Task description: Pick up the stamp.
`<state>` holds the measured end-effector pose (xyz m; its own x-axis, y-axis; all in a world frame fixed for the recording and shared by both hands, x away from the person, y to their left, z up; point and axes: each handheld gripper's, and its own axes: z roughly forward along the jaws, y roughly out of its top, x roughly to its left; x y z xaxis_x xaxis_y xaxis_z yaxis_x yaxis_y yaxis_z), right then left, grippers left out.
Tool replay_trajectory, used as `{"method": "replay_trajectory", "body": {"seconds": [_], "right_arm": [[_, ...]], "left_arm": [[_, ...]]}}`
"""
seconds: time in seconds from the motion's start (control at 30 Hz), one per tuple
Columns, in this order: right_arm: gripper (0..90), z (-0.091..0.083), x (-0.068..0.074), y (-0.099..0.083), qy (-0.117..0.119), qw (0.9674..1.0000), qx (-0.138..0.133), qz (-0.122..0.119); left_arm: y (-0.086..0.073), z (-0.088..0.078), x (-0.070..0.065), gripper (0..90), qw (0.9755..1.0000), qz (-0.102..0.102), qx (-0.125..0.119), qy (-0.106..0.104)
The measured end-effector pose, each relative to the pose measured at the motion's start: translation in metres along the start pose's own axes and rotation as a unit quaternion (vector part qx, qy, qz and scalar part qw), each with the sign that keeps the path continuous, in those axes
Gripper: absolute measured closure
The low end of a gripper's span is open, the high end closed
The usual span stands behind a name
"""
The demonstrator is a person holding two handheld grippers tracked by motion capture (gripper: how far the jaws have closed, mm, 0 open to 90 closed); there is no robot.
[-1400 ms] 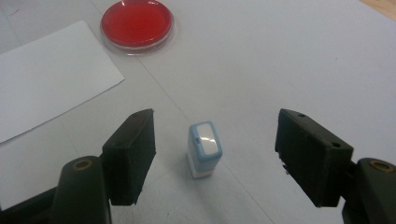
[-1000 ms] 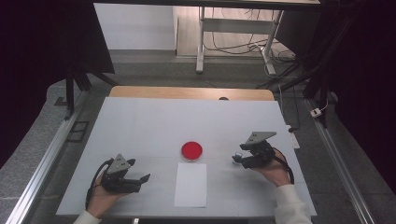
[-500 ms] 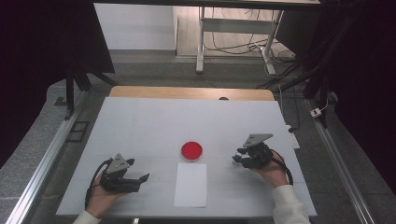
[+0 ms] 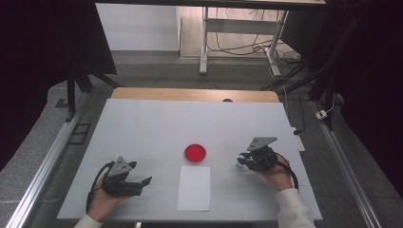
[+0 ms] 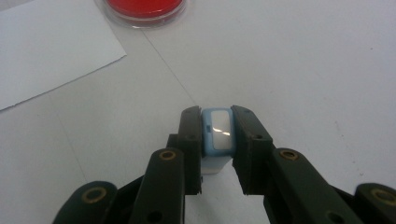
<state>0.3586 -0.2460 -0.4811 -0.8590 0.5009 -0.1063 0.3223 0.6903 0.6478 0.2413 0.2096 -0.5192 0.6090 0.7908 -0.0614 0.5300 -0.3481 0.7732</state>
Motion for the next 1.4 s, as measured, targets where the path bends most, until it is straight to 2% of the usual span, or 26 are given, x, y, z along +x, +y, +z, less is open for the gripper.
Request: {"method": "replay_trajectory", "body": {"seconds": [0.13, 0.43, 0.63, 0.77, 0.8, 0.9, 1.0, 1.1, 1.27, 1.3, 1.4], "right_arm": [[74.4, 0.0, 0.001, 0.0, -0.002, 1.0, 0.0, -0.008], [74.7, 0.0, 0.003, 0.001, -0.007, 0.9999, 0.002, -0.008], [74.8, 0.0, 0.004, 0.002, -0.022, 0.9997, 0.004, -0.014], [74.8, -0.001, 0.002, 0.001, -0.024, 0.9997, 0.0, -0.009], [74.8, -0.002, 0.003, 0.001, -0.023, 0.9997, -0.003, 0.001], [74.8, -0.006, 0.0, 0.001, -0.03, 0.9994, -0.015, 0.011], [74.8, -0.007, -0.001, 0.001, -0.027, 0.9992, -0.024, 0.017], [74.8, -0.012, -0.001, 0.003, -0.033, 0.9983, -0.041, 0.025], [74.8, -0.016, -0.001, 0.004, -0.041, 0.997, -0.054, 0.039], [74.8, -0.017, -0.001, 0.004, -0.035, 0.9967, -0.059, 0.044], [74.9, -0.02, 0.0, 0.006, -0.038, 0.9961, -0.065, 0.046]], "left_arm": [[0.0, 0.0, 0.0, 18.3, 1.0, 0.001, 0.001, -0.001], [0.0, 0.001, 0.0, 18.3, 1.0, 0.001, 0.003, 0.001], [-0.001, 0.001, 0.0, 18.3, 1.0, 0.002, 0.004, 0.001], [-0.001, 0.001, 0.0, 18.3, 1.0, 0.002, 0.005, 0.001], [-0.001, 0.001, 0.0, 18.3, 1.0, 0.002, 0.005, 0.001], [-0.001, 0.001, 0.0, 18.3, 1.0, 0.002, 0.005, 0.001], [-0.001, 0.002, 0.0, 18.3, 1.0, 0.001, 0.006, 0.002], [-0.001, 0.002, 0.0, 18.4, 1.0, 0.001, 0.006, 0.002], [-0.001, 0.002, 0.0, 18.3, 1.0, 0.0, 0.006, 0.002], [-0.001, 0.002, 0.0, 18.3, 1.0, -0.001, 0.005, 0.003], [-0.001, 0.001, 0.001, 18.3, 1.0, -0.004, 0.004, 0.003]]}}
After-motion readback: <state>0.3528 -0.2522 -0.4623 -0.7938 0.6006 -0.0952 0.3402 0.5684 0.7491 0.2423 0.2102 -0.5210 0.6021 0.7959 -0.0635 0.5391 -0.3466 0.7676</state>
